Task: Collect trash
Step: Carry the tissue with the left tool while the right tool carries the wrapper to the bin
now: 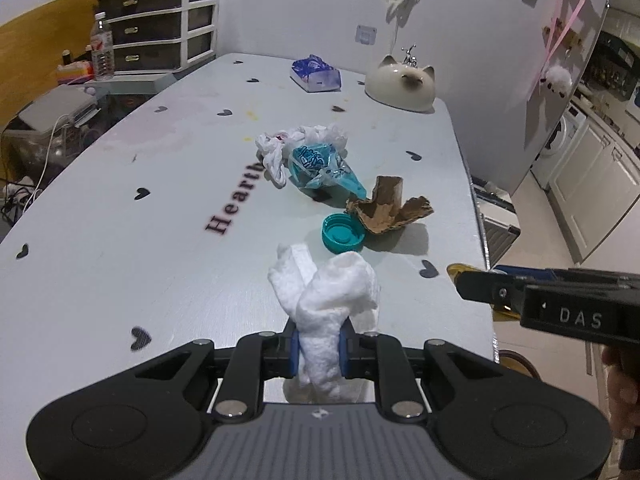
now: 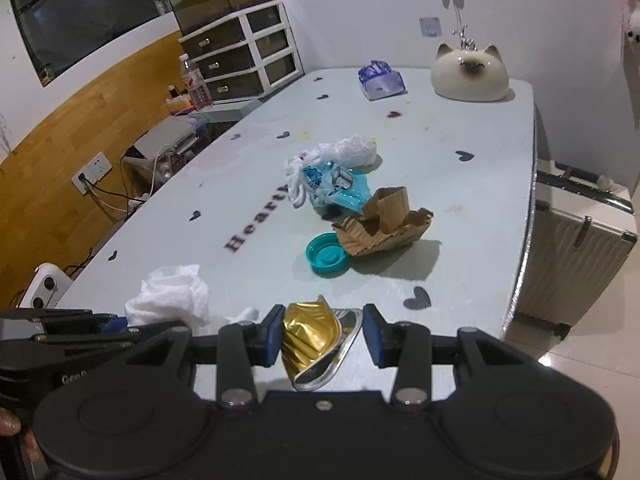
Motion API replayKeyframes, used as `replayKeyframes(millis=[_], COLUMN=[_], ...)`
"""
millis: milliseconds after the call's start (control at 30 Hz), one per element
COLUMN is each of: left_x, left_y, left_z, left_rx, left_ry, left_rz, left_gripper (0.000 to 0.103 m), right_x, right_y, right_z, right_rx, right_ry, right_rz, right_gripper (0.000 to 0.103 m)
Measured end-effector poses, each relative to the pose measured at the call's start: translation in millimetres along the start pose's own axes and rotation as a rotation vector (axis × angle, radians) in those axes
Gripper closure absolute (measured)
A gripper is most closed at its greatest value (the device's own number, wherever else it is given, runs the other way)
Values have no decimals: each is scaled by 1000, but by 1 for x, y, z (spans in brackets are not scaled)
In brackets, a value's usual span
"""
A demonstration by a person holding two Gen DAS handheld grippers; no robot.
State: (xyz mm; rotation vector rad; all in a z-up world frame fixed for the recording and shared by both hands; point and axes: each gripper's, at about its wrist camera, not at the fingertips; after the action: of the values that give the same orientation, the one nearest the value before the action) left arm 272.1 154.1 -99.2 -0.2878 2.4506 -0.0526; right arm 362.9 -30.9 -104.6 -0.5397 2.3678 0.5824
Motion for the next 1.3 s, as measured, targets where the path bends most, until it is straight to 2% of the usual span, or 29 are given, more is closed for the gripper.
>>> replayKeyframes(millis=[400, 767, 1033, 1300], left_x=[32, 65, 76, 77], left_y=[7, 8, -20, -82], left_z=[-65, -94, -94, -74], left_rx=[19, 58, 142, 198], left_ry=[-60, -80, -76, -45], left_rz=[-1, 49, 79, 145], left_gripper=[84, 84, 84, 84], right_x=[41, 87, 111, 130], right_y=[33, 55, 38, -20], right_z=[-62, -102, -131, -156], right_rx=[88, 163, 228, 284], right_ry=[-64, -114, -120, -132], right_rz=[-4, 53, 104, 197], right_gripper=[61, 61, 61, 61])
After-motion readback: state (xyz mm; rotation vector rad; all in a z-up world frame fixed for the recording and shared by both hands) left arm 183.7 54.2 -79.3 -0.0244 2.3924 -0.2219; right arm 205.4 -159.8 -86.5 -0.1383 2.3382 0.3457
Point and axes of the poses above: each gripper's, at about its wrist camera, not at the fingertips, and z roughly the way its jaws point, y to its left, x to its underside, and after that the axes turned 2 degrees about z, right-handed
